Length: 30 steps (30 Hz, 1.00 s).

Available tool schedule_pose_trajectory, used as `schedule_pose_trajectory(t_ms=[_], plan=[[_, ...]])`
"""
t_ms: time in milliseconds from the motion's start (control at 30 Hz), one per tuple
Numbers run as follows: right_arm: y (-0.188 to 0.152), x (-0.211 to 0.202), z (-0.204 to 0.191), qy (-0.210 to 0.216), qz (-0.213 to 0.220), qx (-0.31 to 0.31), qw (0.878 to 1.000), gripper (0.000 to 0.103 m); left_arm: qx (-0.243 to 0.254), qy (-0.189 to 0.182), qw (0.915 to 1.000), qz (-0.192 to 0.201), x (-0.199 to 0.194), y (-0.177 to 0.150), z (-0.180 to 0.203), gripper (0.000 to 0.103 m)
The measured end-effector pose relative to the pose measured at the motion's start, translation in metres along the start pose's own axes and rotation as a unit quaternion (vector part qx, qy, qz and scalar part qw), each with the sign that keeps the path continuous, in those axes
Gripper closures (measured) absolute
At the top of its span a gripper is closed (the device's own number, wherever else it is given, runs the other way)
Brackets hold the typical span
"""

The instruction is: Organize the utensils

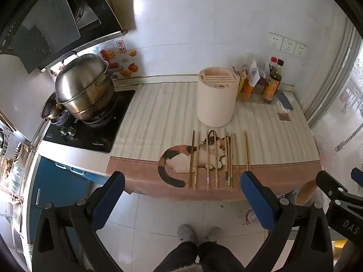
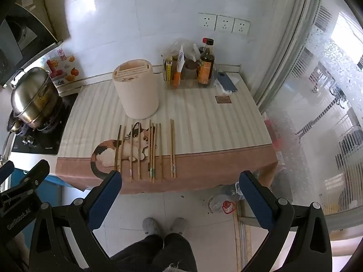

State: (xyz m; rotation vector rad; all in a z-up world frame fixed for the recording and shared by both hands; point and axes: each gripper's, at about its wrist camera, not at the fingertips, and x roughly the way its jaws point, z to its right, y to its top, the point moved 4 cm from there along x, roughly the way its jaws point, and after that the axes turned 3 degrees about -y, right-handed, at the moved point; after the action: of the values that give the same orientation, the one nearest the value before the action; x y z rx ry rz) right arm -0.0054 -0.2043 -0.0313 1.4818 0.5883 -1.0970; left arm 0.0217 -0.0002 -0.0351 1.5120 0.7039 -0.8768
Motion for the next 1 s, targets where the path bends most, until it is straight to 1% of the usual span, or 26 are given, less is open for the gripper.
schedule_pose_trajectory(t_ms=[167,233,267,300,633,667,1000], plan=[[-0.003,-0.001,0.000,0.002,0.001,0.000,1.000,0.000,-0.001,0.003,1.0000,-0.004,0.003,0.000,0.002,0.000],[0.002,-0.005,0.002,0.001,0.002,0.000,1.000,0.000,-0.001,0.003,1.0000,-0.007,0.005,0.000,0.003,0.000],[0.002,-0.006,0.004,0.001,0.003,0.000,1.000,0.000,0.001,0.000,1.0000,0.002,0.003,0.002,0.004,0.000],[0.003,-0.006,0.004,0.001,0.005,0.001,1.000,0.000,-0.001,-0.004,1.0000,0.005,-0.007,0.001,0.000,0.000],[0.004,-0.012,0.007,-0.006,0.017,-0.001,1.000,0.000,-0.006,-0.005,0.9999,0.008,-0.016,0.007,-0.003,0.000],[0.003,-0.013,0.008,-0.007,0.019,-0.001,1.000,0.000,0.000,-0.004,1.0000,0.009,-0.010,0.003,0.004,0.000],[0.000,-0.018,0.009,-0.018,0.034,0.000,0.999,0.000,-0.008,-0.006,0.9999,0.011,-0.018,0.008,0.007,0.000]])
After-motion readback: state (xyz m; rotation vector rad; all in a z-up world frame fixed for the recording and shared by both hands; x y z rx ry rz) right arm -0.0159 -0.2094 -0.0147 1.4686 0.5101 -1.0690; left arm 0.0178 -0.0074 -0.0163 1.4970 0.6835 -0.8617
